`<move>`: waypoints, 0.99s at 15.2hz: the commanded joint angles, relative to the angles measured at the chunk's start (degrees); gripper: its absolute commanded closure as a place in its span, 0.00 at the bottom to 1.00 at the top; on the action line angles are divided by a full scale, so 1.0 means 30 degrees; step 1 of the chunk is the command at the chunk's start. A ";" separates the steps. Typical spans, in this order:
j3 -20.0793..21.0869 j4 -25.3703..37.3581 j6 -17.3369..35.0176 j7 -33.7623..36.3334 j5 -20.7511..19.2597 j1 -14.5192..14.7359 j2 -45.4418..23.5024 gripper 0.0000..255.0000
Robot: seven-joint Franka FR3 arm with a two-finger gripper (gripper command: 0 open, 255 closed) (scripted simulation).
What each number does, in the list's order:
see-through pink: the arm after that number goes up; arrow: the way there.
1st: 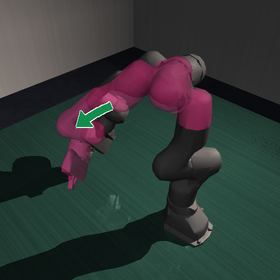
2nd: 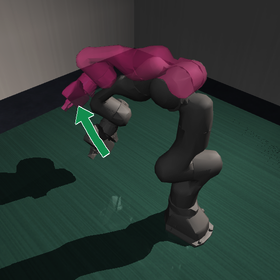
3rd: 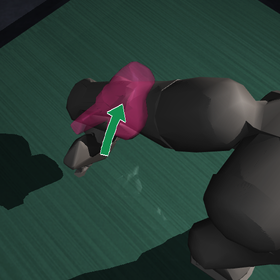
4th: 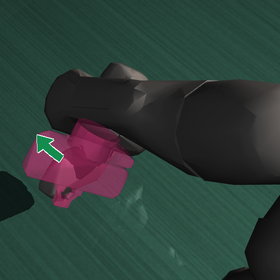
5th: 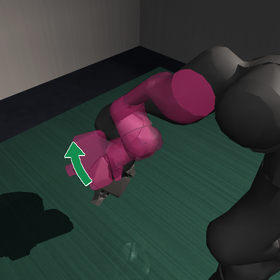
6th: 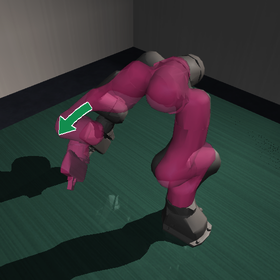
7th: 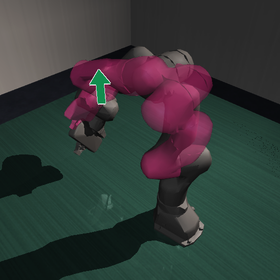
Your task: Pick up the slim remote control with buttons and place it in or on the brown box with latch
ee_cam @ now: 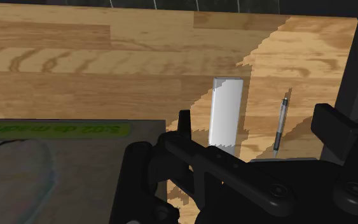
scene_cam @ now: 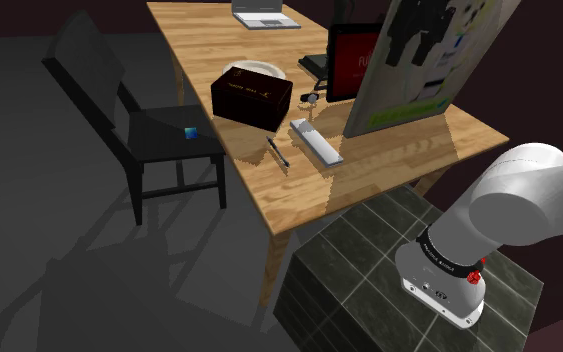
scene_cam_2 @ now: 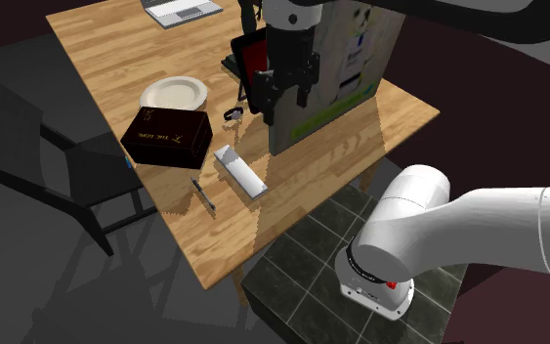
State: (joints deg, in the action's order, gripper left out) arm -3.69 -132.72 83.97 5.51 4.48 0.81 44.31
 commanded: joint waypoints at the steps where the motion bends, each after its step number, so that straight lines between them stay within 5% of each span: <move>1: 0.0000 0.0000 0.0000 0.0000 0.0000 0.0000 0.0000 0.00; 15: 0.2251 -0.4182 1.0330 0.2439 -0.0170 -0.0084 -0.5285 0.00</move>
State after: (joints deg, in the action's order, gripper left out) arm 2.56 -145.24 112.58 12.15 4.10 0.60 30.47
